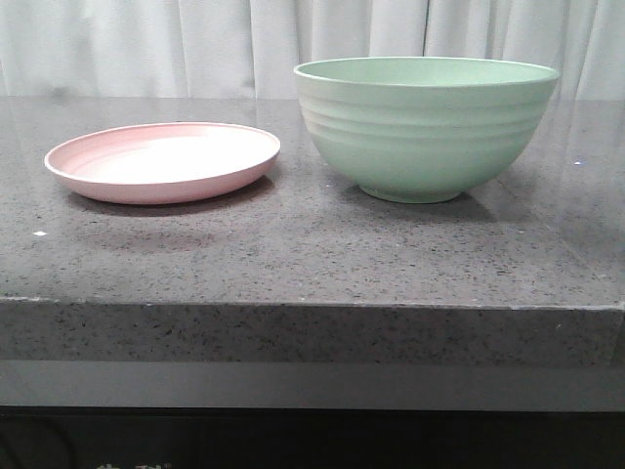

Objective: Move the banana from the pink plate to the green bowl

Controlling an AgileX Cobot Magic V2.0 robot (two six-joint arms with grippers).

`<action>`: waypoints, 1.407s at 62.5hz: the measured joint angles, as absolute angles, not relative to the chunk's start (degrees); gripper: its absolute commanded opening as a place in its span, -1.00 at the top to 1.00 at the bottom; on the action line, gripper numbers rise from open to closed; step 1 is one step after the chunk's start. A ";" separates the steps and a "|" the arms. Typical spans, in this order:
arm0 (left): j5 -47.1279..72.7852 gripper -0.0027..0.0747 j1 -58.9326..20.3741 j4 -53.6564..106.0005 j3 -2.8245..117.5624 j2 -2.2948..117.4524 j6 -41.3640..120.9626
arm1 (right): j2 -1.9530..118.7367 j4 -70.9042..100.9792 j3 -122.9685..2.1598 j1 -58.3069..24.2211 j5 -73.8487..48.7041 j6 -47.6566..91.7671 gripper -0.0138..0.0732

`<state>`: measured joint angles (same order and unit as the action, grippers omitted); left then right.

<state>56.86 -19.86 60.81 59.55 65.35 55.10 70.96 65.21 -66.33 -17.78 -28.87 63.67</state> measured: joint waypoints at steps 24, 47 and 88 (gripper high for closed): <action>56.86 -0.80 -19.86 60.81 59.55 65.35 55.10 | 86.75 48.35 -82.39 -6.87 -44.85 45.51 0.14; 56.86 -0.80 -19.86 60.81 59.55 65.35 55.10 | 97.10 48.01 -85.52 -6.50 -42.91 45.14 -0.28; 56.75 -0.80 -19.86 60.81 59.55 65.35 55.00 | 87.38 38.56 -85.64 -3.61 -48.77 36.27 -0.44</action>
<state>56.75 -19.86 60.81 59.55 65.35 55.00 87.38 38.56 -85.64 -3.61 -48.77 36.27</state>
